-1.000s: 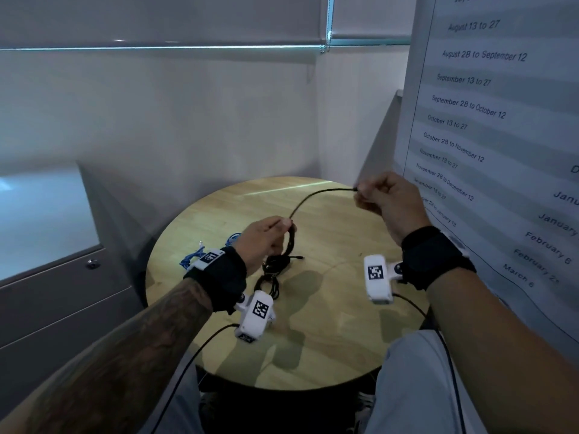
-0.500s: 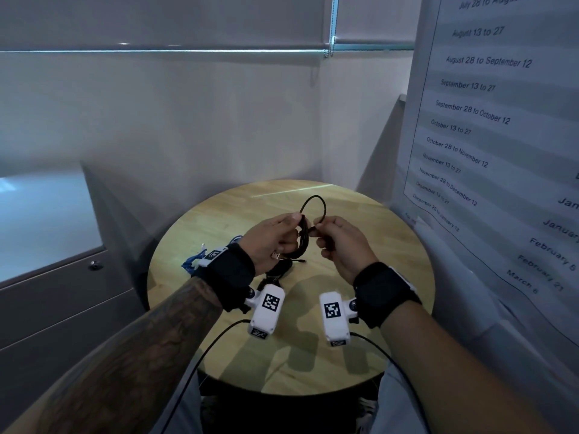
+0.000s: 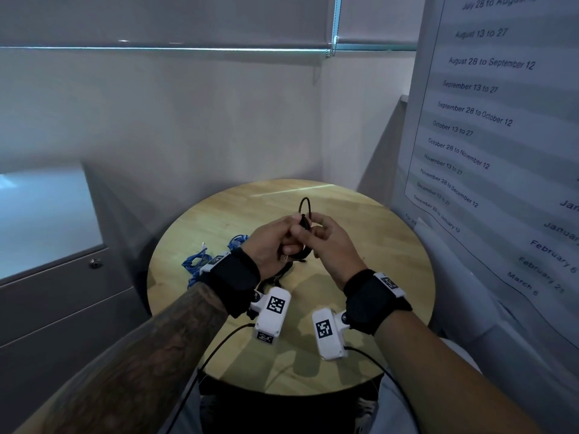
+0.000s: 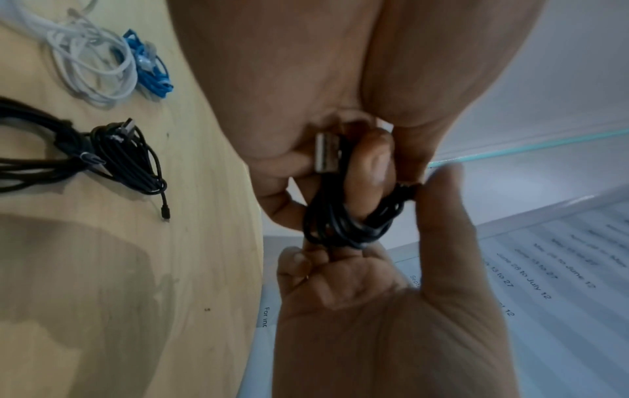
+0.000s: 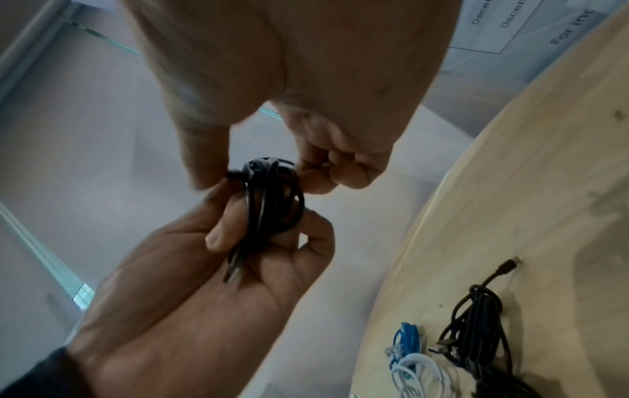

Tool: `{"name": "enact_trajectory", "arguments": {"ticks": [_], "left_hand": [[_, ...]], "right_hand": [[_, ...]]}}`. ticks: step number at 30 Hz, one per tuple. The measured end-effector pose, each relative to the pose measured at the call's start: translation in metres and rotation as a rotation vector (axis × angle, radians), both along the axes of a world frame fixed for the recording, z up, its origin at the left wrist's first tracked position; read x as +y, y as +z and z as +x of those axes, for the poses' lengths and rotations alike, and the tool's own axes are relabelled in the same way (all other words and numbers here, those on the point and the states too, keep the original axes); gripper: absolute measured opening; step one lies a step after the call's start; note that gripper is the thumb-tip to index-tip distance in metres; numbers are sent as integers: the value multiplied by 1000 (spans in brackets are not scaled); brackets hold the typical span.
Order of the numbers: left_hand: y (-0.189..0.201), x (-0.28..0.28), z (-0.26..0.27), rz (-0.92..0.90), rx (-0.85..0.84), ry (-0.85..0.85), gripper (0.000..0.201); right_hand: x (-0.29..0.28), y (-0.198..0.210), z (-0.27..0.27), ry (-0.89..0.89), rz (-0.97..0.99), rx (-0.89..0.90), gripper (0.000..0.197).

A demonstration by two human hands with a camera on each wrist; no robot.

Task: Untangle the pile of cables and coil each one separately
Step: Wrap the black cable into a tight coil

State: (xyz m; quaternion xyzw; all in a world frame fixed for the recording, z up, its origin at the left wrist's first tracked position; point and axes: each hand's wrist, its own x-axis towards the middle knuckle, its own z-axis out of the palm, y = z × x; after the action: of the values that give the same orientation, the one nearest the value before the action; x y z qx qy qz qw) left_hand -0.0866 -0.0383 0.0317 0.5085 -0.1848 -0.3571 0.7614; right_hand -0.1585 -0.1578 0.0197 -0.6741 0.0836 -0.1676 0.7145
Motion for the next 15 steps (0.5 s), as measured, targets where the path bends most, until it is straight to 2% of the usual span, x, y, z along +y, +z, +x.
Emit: {"name": "enact_trajectory", "arguments": {"ticks": [3, 8, 11, 15], "left_hand": [[0, -1, 0, -18, -14, -8, 27], [-4, -2, -5, -30, -34, 38, 13], [-7, -4, -5, 39, -178, 71, 5], [-9, -9, -5, 76, -292, 202, 6]], "right_hand": [[-2, 2, 1, -86, -51, 0, 35], [-15, 8, 5, -226, -154, -39, 24], [-19, 12, 7, -261, -198, -87, 16], [-12, 16, 3, -364, -263, -215, 9]]}}
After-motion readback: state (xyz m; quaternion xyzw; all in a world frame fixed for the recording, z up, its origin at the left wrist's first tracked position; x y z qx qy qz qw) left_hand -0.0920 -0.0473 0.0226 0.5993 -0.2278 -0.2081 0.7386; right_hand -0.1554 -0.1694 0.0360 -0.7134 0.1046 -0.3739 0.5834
